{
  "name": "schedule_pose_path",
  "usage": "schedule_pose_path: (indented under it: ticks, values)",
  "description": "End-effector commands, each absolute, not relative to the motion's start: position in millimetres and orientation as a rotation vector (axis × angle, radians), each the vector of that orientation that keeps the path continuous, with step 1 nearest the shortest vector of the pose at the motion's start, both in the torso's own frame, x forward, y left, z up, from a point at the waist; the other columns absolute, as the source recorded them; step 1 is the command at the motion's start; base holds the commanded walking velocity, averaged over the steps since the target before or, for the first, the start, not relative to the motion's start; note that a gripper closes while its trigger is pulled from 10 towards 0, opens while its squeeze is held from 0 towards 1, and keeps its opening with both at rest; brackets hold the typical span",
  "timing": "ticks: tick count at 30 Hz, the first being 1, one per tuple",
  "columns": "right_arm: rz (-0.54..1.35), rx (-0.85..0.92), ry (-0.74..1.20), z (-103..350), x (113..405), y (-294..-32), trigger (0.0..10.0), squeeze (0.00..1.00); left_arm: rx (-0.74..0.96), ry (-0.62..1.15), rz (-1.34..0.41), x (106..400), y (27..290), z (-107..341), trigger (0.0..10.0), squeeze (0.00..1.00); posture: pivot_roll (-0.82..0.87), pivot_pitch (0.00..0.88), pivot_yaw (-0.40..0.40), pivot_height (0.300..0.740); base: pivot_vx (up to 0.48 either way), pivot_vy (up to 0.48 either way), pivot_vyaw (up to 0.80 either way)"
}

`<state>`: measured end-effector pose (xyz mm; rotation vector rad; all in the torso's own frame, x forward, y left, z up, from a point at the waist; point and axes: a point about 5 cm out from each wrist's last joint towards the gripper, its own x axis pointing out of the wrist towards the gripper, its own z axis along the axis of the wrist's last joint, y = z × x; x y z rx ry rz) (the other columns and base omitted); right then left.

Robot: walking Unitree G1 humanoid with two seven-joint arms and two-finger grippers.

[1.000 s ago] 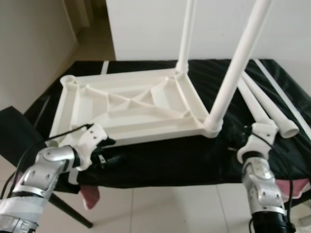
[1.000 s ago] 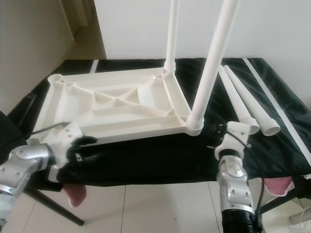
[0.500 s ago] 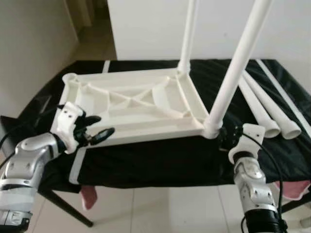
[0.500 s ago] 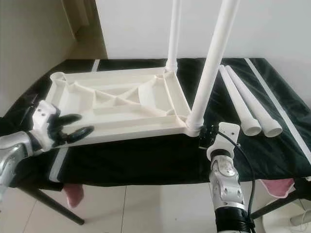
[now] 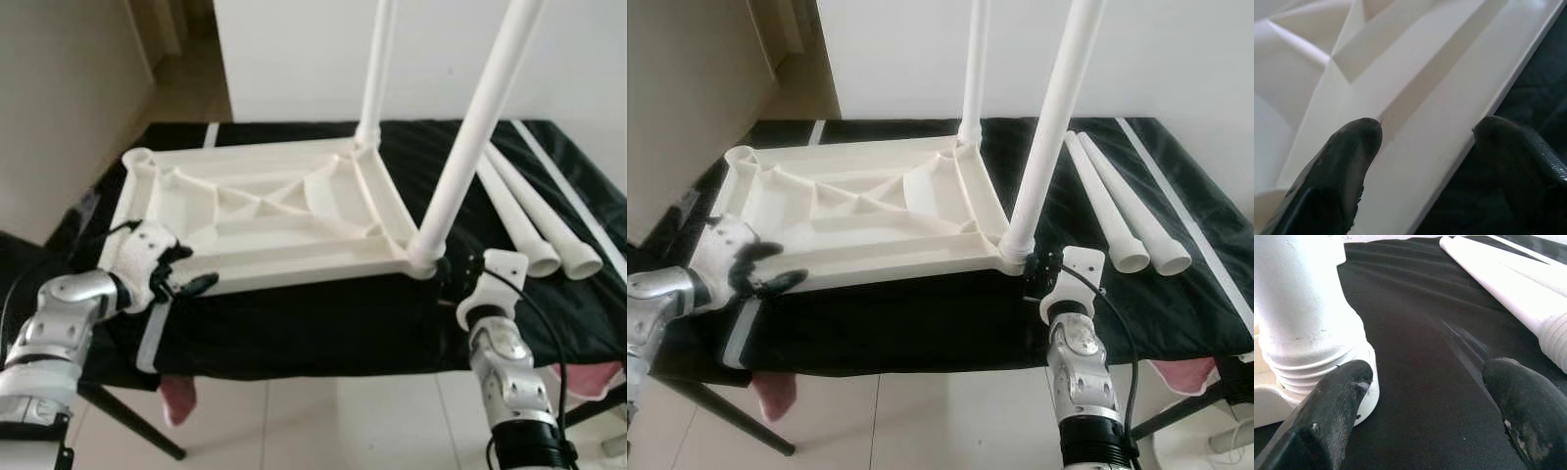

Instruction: Building children table

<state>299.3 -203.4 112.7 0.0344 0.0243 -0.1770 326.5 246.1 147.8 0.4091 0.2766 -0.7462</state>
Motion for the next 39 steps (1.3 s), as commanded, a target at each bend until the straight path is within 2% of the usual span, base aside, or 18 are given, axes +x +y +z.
schedule_pose_path:
  ticks: [1, 8, 13, 15, 23, 29, 32, 33, 34, 36, 39]
  values:
    - [-0.098, 0.049, 0.065, 104.0, 300.5, -187.7, 10.0, 0.00, 0.466, 0.261, -0.537, 331.8, 258.0, 146.0, 10.0, 0.00, 0.00, 0.000, -0.002, 0.740, 0.000, 0.000, 0.00]
    - [-0.041, 0.051, 0.075, 102.9, 302.5, -178.7, 10.0, 0.00, 0.469, 0.276, -0.546, 330.7, 262.3, 139.0, 10.0, 0.00, 0.00, 0.000, -0.003, 0.740, 0.000, 0.000, 0.00]
    - [-0.032, 0.048, 0.069, 104.9, 304.9, -176.6, 10.0, 0.00, 0.430, 0.328, -0.668, 319.6, 257.1, 130.0, 10.0, 0.00, 0.01, 0.000, -0.005, 0.740, 0.000, 0.000, 0.00]
    - [-0.030, 0.043, 0.059, 107.6, 307.9, -176.9, 10.0, 0.00, 0.410, 0.368, -0.767, 309.8, 251.2, 123.0, 10.0, 0.00, 0.01, 0.000, -0.007, 0.740, 0.000, 0.000, 0.00]
    - [-0.041, 0.037, 0.036, 115.2, 317.5, -180.8, 10.0, 0.00, 0.396, 0.410, -0.889, 299.6, 241.2, 115.0, 10.0, 0.00, 0.02, 0.000, -0.007, 0.740, 0.000, 0.000, 0.00]
    - [-0.109, 0.044, 0.017, 119.2, 323.5, -189.5, 10.0, 0.00, 0.356, 0.447, -1.067, 279.5, 215.7, 108.5, 10.0, 0.00, 0.02, 0.005, -0.003, 0.740, 0.000, 0.000, 0.00]
    - [-0.120, 0.045, 0.018, 119.1, 324.3, -191.5, 10.0, 0.00, 0.344, 0.452, -1.100, 274.9, 209.3, 107.6, 10.0, 0.00, 0.02, 0.006, 0.000, 0.740, 0.000, 0.000, 0.00]
    - [-0.154, 0.046, 0.016, 119.4, 327.1, -198.7, 10.0, 0.00, 0.315, 0.457, -1.196, 262.4, 189.4, 104.6, 10.0, 0.00, 0.03, 0.011, 0.006, 0.740, 0.000, 0.000, 0.00]
    - [-0.169, 0.048, 0.014, 119.8, 328.4, -201.7, 10.0, 0.00, 0.306, 0.457, -1.232, 257.7, 181.2, 103.6, 10.0, 0.00, 0.03, 0.011, 0.006, 0.740, 0.000, 0.000, 0.00]
    - [-0.169, 0.048, 0.014, 119.8, 328.4, -201.7, 10.0, 0.00, 0.306, 0.457, -1.232, 257.7, 181.2, 103.6, 10.0, 0.00, 0.03, 0.011, 0.006, 0.740, 0.000, 0.000, 0.00]
    - [-0.196, 0.052, 0.007, 122.1, 332.3, -208.7, 10.0, 0.00, 0.282, 0.429, -1.281, 252.5, 161.5, 104.3, 10.0, 0.00, 0.03, 0.014, 0.010, 0.740, 0.000, 0.000, 0.00]
